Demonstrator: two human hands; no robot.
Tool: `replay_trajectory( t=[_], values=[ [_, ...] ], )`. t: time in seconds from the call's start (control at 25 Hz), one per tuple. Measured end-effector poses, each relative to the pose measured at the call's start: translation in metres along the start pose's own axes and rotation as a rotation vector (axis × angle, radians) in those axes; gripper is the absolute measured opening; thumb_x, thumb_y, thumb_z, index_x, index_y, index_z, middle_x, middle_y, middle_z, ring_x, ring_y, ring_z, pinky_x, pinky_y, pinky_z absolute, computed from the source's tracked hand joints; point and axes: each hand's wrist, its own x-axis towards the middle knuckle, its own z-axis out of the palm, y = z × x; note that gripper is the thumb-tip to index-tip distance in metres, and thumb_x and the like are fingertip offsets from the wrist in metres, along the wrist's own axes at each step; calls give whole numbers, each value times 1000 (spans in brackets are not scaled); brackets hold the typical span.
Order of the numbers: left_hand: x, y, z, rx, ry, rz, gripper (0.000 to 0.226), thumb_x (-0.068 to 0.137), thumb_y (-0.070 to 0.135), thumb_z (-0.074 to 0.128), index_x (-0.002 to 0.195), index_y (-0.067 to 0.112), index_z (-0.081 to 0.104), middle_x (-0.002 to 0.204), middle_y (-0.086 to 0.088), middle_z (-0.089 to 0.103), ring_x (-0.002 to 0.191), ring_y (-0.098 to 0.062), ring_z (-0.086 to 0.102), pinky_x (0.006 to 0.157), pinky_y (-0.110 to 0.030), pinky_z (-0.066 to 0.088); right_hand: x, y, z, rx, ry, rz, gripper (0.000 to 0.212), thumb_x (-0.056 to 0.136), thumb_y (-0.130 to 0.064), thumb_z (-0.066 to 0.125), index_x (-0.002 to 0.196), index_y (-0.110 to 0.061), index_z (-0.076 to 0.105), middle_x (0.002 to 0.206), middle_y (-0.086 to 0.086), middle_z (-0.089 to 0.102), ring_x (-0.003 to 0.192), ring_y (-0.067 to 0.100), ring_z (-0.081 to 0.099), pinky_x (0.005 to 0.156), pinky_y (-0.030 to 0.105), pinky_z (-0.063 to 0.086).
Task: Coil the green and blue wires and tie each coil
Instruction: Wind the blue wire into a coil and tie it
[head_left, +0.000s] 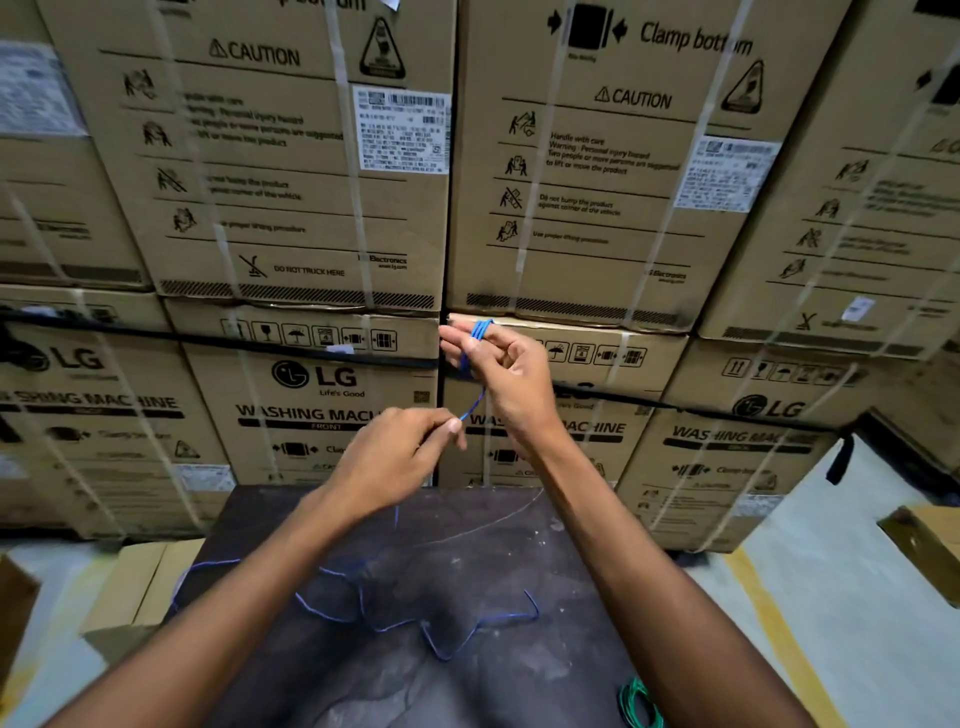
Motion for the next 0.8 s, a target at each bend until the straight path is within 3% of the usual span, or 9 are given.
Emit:
replay_trajectory(
  t=[0.12,0.2,0.28,0.4,0.48,0.64,0.8],
  values=[
    [-4,-4,-28,94,164,27,33,97,49,47,79,28,67,53,9,55,50,-7,50,52,-31,44,6,0,-18,-349,-21,-93,18,99,-2,57,112,-3,68,108,17,76,107,22,74,100,48,56],
    [3,-11,-52,74,176,88,30,97,48,51,78,31,67,54,8,58,49,-5,51,51,-29,41,4,-5,-29,-406,-83,-56,16,99,1,56,103,-8,69,104,16,77,98,14,76,91,37,61],
    [12,-15,-65,119,91,108,29,96,51,50,80,35,67,56,7,58,52,-6,52,53,-28,41,-1,-16,-30,-226,-125,36,16,100,1,55,108,-4,68,105,15,76,93,13,76,82,24,58],
    [14,-17,-52,210,37,72,32,96,54,46,84,33,67,54,10,54,51,-1,48,54,-30,41,-9,-44,-17,323,-127,233,19,100,-3,52,112,-3,67,101,7,78,89,13,76,77,23,60],
    [12,-19,-38,179,12,61,37,97,57,41,85,31,65,56,7,55,52,-4,49,54,-32,43,-13,-55,-8,561,-129,293,23,95,-5,54,107,-1,73,97,5,79,85,12,76,74,22,61],
    [11,-14,-16,94,-42,61,35,98,56,41,87,30,61,58,9,54,57,-9,51,59,-36,50,-21,-60,15,654,-142,305,28,98,-7,50,100,-1,78,97,6,79,85,11,76,77,22,61],
    [-1,0,-6,9,-92,146,30,102,47,48,80,30,59,54,6,51,50,-4,46,54,-30,36,-11,-37,16,559,-13,189,22,102,-5,50,115,0,67,107,7,78,96,13,75,91,26,59]
  ],
)
